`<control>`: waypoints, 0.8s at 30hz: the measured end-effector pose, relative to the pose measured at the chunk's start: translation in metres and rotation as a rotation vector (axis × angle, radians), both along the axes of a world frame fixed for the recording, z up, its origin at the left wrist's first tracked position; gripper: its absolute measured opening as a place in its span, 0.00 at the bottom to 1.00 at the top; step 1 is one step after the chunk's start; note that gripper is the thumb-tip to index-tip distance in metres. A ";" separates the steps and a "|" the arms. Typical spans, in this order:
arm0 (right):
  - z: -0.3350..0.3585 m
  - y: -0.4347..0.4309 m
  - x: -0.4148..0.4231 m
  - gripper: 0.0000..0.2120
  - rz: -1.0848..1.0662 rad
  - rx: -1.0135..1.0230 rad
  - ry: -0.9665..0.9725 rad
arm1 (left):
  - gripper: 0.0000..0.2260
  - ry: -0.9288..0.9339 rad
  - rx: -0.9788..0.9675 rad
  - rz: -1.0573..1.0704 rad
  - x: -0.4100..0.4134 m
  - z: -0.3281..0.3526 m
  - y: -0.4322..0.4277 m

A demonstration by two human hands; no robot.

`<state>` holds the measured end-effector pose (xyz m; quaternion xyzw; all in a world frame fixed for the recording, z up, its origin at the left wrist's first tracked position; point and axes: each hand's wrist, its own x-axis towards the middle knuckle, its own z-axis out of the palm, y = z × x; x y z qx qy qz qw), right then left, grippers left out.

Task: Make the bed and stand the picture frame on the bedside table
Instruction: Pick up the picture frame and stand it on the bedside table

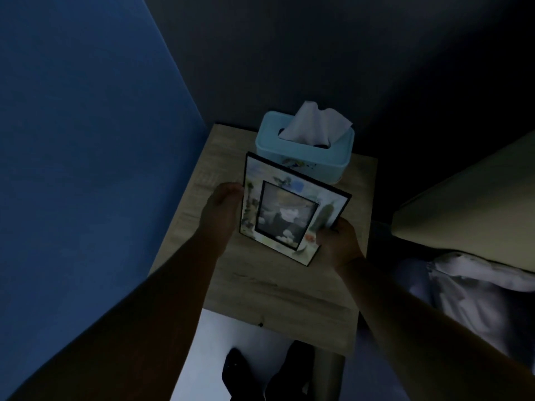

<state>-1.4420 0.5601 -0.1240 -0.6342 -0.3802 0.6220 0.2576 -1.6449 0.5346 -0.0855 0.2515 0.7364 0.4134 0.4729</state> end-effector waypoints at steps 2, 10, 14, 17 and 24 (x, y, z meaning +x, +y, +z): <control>0.002 0.001 0.000 0.05 0.003 -0.015 0.023 | 0.08 -0.035 -0.006 0.042 -0.001 -0.004 -0.005; -0.006 0.005 -0.007 0.19 -0.040 -0.018 0.026 | 0.10 -0.068 0.044 0.127 -0.002 -0.010 -0.016; -0.007 0.004 -0.006 0.17 -0.058 -0.003 0.037 | 0.11 -0.068 0.060 0.124 0.001 -0.008 -0.019; -0.008 0.002 -0.006 0.18 -0.085 0.009 0.047 | 0.11 -0.068 0.080 0.126 0.003 -0.009 -0.021; -0.002 -0.006 -0.008 0.18 -0.063 0.115 -0.057 | 0.12 -0.071 0.095 0.093 0.011 0.002 -0.029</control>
